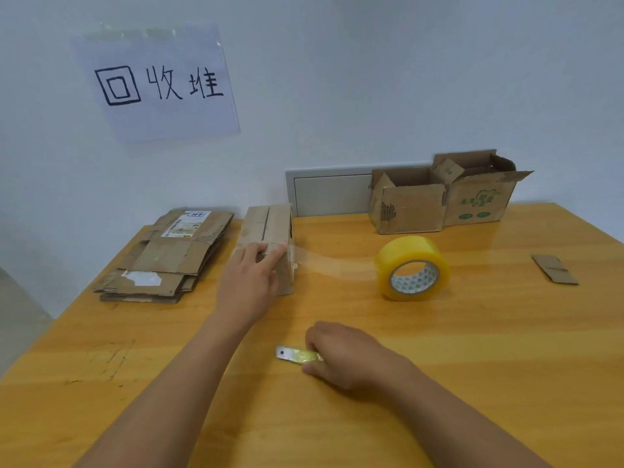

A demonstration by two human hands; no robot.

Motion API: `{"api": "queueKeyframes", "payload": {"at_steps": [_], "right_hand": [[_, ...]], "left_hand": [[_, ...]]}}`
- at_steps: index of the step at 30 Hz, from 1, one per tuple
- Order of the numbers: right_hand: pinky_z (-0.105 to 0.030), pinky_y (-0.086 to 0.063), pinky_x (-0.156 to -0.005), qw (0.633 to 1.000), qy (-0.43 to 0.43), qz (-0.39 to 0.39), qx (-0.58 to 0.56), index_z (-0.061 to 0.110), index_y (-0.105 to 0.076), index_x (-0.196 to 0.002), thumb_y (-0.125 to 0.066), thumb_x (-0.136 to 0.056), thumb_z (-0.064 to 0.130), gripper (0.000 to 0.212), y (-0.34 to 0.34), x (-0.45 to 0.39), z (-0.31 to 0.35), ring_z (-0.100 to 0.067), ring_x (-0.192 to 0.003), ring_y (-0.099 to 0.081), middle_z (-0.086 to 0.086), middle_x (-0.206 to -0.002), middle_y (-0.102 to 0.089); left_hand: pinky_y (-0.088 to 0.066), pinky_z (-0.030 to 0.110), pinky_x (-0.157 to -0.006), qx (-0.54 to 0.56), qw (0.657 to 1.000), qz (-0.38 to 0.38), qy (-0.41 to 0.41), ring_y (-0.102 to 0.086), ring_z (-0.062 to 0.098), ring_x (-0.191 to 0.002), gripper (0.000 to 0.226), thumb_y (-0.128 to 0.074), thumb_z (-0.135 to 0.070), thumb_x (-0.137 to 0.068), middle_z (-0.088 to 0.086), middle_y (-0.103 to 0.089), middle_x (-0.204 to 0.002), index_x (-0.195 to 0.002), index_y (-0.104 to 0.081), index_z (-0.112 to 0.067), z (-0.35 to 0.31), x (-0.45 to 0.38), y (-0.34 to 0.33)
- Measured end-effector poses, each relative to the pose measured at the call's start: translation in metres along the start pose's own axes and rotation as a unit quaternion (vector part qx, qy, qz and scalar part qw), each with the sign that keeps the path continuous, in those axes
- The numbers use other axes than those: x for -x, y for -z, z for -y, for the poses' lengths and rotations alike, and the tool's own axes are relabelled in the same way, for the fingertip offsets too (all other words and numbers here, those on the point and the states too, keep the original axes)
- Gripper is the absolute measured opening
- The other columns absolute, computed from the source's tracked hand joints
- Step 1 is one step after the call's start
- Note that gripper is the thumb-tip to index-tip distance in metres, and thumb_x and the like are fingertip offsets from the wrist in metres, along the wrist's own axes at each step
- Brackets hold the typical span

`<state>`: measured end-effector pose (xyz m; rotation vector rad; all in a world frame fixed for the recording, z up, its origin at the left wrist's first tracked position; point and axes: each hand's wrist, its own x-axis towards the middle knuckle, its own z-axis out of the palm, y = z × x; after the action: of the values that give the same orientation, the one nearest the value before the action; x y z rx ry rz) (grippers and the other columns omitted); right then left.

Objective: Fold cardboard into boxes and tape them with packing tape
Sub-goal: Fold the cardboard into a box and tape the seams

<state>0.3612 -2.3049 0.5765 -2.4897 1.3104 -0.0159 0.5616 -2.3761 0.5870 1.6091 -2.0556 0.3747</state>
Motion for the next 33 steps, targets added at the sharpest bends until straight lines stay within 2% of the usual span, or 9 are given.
{"api": "queueKeyframes", "payload": {"at_steps": [3, 6, 10, 14, 17, 19, 23, 27, 33], "right_hand": [[-0.038, -0.042, -0.074, 0.999, -0.006, 0.029, -0.045, 0.025, -0.042, -0.101, -0.061, -0.095, 0.04, 0.025, 0.006, -0.005, -0.009, -0.021, -0.087, -0.049, 0.001, -0.096, -0.054], [-0.034, -0.035, -0.063, 0.986, 0.032, -0.026, -0.16, 0.029, -0.042, -0.103, -0.066, -0.093, 0.033, 0.026, 0.023, -0.007, -0.024, -0.012, -0.067, -0.042, 0.008, -0.072, -0.046], [-0.021, -0.031, -0.056, 0.902, 0.081, -0.265, -0.333, 0.027, -0.059, -0.09, -0.068, -0.092, 0.019, 0.012, 0.05, -0.015, -0.038, -0.005, -0.057, -0.034, 0.013, -0.06, -0.04], [-0.027, -0.042, -0.066, 0.831, -0.031, -0.491, -0.258, 0.027, -0.066, -0.096, -0.061, -0.092, 0.027, 0.006, 0.072, -0.022, -0.058, -0.006, -0.069, -0.052, 0.011, -0.073, -0.057], [-0.042, -0.038, -0.091, 0.873, -0.189, -0.442, -0.08, 0.02, -0.066, -0.116, -0.048, -0.091, 0.045, 0.04, 0.076, -0.022, -0.072, -0.023, -0.093, -0.06, 0.001, -0.091, -0.066], [-0.042, -0.034, -0.096, 0.896, -0.207, -0.393, -0.02, 0.021, -0.063, -0.123, -0.046, -0.094, 0.046, 0.042, 0.072, -0.025, -0.069, -0.028, -0.103, -0.06, -0.003, -0.101, -0.069], [-0.035, -0.037, -0.058, 0.884, -0.107, -0.419, -0.174, 0.018, -0.059, -0.128, -0.044, -0.092, 0.031, 0.041, 0.085, -0.024, -0.054, -0.013, -0.062, -0.053, -0.005, -0.09, -0.066], [-0.035, -0.034, -0.058, 0.877, -0.114, -0.441, -0.155, 0.018, -0.062, -0.124, -0.038, -0.084, 0.031, 0.048, 0.091, -0.016, -0.063, -0.013, -0.064, -0.051, -0.005, -0.086, -0.066], [-0.031, -0.035, -0.057, 0.914, -0.1, -0.364, -0.151, 0.023, -0.062, -0.123, -0.036, -0.082, 0.033, 0.049, 0.077, -0.022, -0.058, -0.008, -0.063, -0.048, -0.001, -0.094, -0.067]], "left_hand": [[-0.044, 0.046, -0.097, -0.007, 1.0, -0.02, -0.001, -0.051, 0.031, -0.114, 0.057, -0.066, -0.013, -0.082, 0.006, -0.055, -0.123, -0.135, -0.055, -0.027, 0.0, 0.002, -0.002], [-0.039, 0.045, -0.101, -0.01, 0.999, -0.031, 0.002, -0.049, 0.03, -0.116, 0.055, -0.06, -0.017, -0.082, 0.003, -0.054, -0.123, -0.136, -0.055, -0.029, -0.001, 0.003, -0.004], [-0.028, 0.056, -0.108, -0.016, 0.999, -0.039, 0.03, -0.044, 0.027, -0.125, 0.054, -0.06, -0.019, -0.083, -0.003, -0.055, -0.126, -0.133, -0.055, -0.037, -0.001, 0.005, -0.007], [-0.026, 0.058, -0.107, -0.007, 0.998, -0.043, 0.044, -0.042, 0.026, -0.128, 0.055, -0.066, -0.019, -0.082, -0.003, -0.054, -0.129, -0.133, -0.054, -0.038, -0.003, 0.006, -0.009], [-0.017, 0.059, -0.111, -0.008, 0.997, -0.056, 0.049, -0.043, 0.026, -0.128, 0.053, -0.065, -0.02, -0.082, -0.003, -0.054, -0.128, -0.131, -0.055, -0.037, -0.006, 0.006, -0.011], [-0.008, 0.053, -0.116, -0.011, 0.997, -0.066, 0.046, -0.044, 0.028, -0.127, 0.051, -0.067, -0.02, -0.081, -0.001, -0.056, -0.126, -0.13, -0.057, -0.035, -0.008, 0.006, -0.012], [-0.013, 0.049, -0.12, -0.015, 0.997, -0.067, 0.033, -0.046, 0.031, -0.123, 0.051, -0.067, -0.018, -0.081, 0.004, -0.057, -0.124, -0.13, -0.06, -0.028, -0.008, 0.004, -0.01], [-0.04, 0.049, -0.104, -0.013, 0.998, -0.05, 0.022, -0.047, 0.033, -0.119, 0.051, -0.066, -0.019, -0.083, 0.007, -0.055, -0.125, -0.132, -0.057, -0.026, -0.006, 0.003, -0.008], [-0.038, 0.047, -0.102, -0.032, 0.998, -0.058, 0.016, -0.047, 0.034, -0.117, 0.043, -0.071, -0.029, -0.086, 0.008, -0.053, -0.125, -0.127, -0.057, -0.028, -0.001, -0.003, -0.014]]}}
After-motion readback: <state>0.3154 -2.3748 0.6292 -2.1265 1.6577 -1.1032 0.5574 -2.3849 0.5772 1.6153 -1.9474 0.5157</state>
